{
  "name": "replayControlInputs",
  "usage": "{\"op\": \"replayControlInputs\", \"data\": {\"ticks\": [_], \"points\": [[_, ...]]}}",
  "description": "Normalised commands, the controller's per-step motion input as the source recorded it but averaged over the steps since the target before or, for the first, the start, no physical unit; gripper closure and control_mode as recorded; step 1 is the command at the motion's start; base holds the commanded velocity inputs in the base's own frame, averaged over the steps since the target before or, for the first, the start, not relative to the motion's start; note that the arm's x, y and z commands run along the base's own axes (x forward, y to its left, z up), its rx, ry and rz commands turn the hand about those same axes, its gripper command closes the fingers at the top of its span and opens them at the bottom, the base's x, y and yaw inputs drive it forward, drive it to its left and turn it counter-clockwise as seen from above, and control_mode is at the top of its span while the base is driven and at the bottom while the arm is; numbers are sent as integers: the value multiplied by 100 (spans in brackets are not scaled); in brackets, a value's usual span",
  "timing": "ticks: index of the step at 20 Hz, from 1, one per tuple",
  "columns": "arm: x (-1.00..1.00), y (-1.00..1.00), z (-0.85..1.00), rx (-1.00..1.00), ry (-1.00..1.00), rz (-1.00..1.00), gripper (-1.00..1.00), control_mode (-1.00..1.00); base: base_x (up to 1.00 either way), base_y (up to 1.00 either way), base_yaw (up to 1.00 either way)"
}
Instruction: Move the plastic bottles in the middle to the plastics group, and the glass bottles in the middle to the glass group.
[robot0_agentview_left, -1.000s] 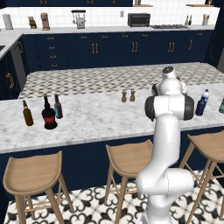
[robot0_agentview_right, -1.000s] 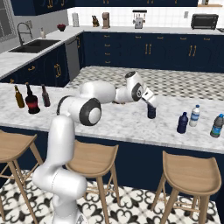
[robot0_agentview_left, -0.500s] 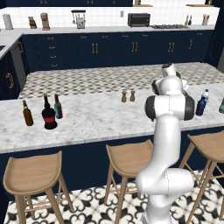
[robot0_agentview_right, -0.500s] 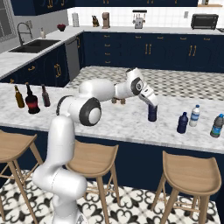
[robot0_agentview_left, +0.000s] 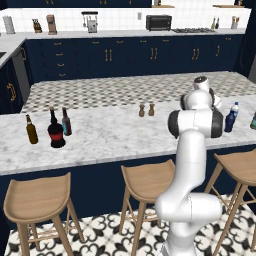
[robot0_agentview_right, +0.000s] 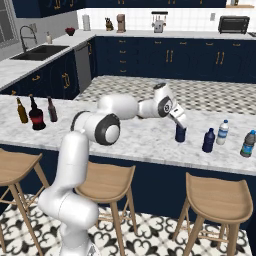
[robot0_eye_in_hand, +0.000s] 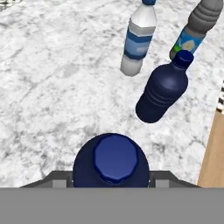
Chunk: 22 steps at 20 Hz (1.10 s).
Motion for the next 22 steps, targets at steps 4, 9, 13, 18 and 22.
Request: {"op": "replayControlInputs", "data": {"ticks": [4, 9, 13, 18, 22], "points": [[2, -13, 0, 2, -5, -3, 100, -100, 0, 0, 0], [0, -14, 0, 0, -1, -4, 100, -100, 0, 0, 0], [0, -20, 0, 0, -6, -10, 100, -100, 0, 0, 0], [0, -16, 0, 0, -7, -11, 100, -100, 0, 0, 0], [0, -11, 0, 0, -1, -10, 100, -100, 0, 0, 0]]}}
